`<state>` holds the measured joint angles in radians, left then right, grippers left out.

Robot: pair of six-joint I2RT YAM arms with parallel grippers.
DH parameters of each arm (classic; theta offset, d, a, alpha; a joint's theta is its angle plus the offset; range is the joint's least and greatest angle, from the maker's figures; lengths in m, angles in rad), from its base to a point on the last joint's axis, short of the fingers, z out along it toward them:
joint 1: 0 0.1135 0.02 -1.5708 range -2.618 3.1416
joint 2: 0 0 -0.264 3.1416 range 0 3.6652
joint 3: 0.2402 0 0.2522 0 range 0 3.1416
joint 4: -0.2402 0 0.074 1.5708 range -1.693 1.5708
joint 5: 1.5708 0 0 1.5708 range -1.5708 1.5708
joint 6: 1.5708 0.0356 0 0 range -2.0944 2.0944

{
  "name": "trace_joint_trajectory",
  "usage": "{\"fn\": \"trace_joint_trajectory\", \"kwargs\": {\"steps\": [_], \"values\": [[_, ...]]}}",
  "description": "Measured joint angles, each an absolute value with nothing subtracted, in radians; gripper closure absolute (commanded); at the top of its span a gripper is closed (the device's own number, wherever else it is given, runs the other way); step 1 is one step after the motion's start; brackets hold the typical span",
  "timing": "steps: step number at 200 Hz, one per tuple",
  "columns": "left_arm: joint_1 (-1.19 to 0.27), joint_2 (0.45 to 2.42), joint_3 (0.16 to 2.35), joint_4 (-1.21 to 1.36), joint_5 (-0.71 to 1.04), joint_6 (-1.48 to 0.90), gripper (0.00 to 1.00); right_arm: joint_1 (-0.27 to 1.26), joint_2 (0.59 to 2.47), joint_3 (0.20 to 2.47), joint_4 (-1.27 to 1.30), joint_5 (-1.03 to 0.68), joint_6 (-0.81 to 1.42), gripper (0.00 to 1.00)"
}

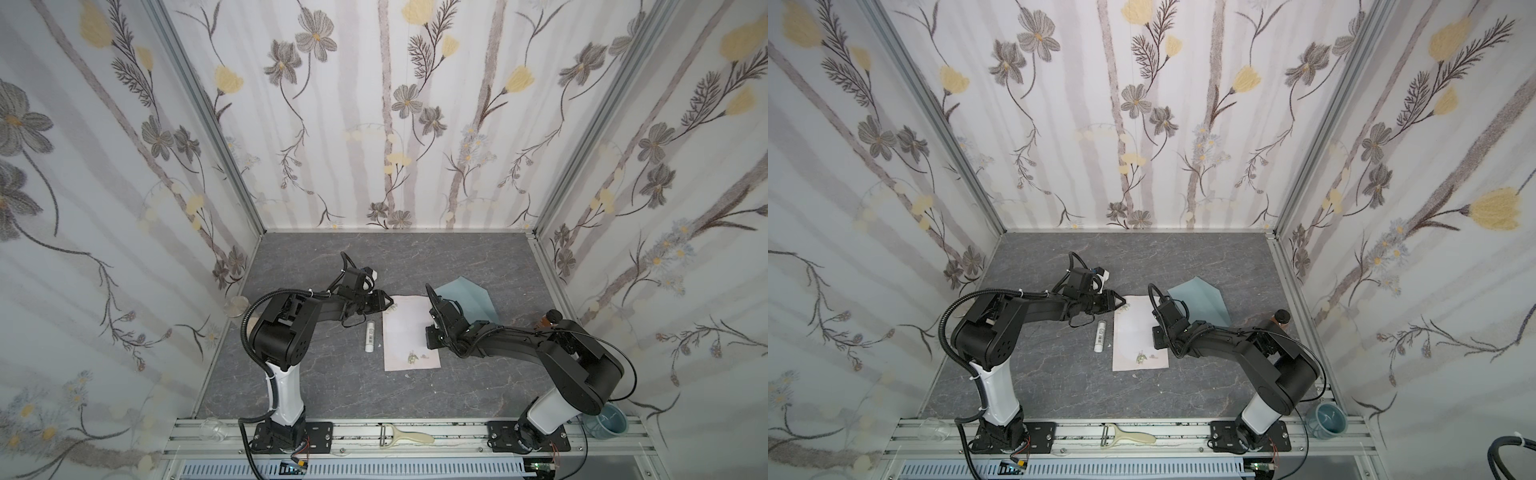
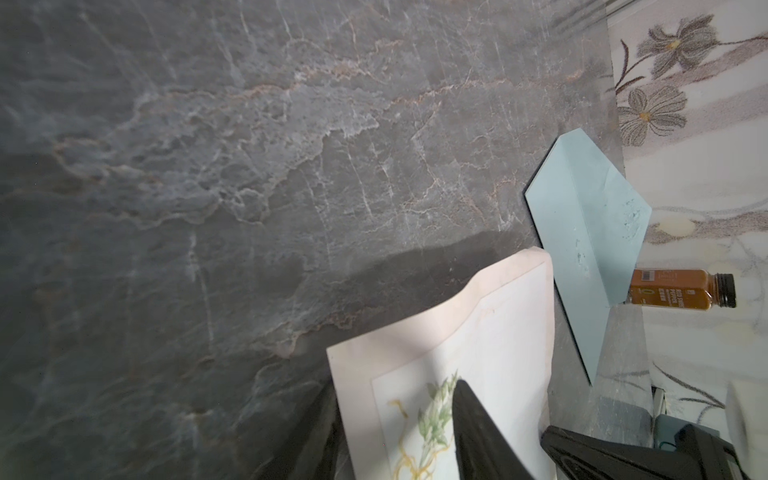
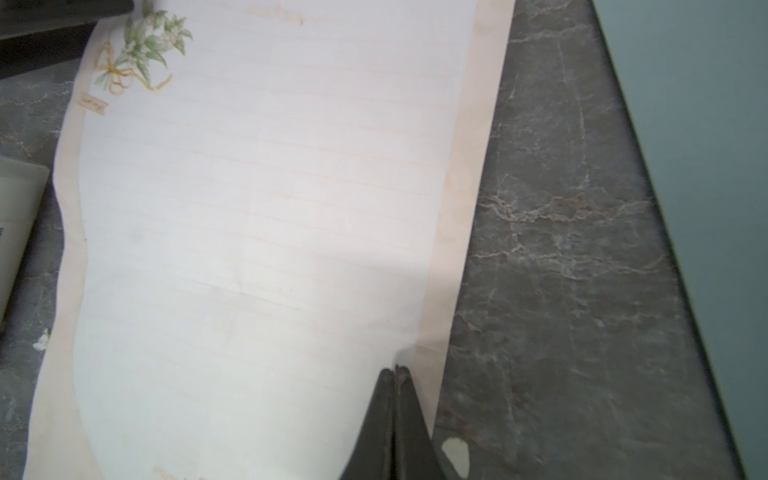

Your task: Place the letter into the envelope and seal it

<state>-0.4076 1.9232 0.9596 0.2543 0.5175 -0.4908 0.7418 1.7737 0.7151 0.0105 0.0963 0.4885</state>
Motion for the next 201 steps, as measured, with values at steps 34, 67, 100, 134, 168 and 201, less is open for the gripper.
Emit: {"fn": "trace_joint_trajectory", "kwargs": {"steps": [34,67,100,134,168,201], "values": [[-0.408,1.917,0.960,0.247,0.521,-0.498,0.54,0.742,1.774,0.715,0.009,0.104,0.488,1.00],[-0.408,1.917,0.960,0.248,0.520,-0.508,0.54,0.742,1.774,0.715,0.008,0.108,0.488,1.00],[-0.408,1.917,0.956,0.267,0.529,-0.535,0.54,0.742,1.774,0.716,0.007,0.111,0.488,1.00],[-0.408,1.932,0.951,0.314,0.554,-0.570,0.54,0.742,1.774,0.716,0.007,0.112,0.488,1.00],[-0.408,1.947,0.947,0.348,0.568,-0.604,0.54,0.742,1.774,0.716,0.007,0.112,0.485,1.00],[-0.405,1.951,0.944,0.372,0.565,-0.628,0.54,0.742,1.776,0.717,0.007,0.112,0.485,1.00]]}}
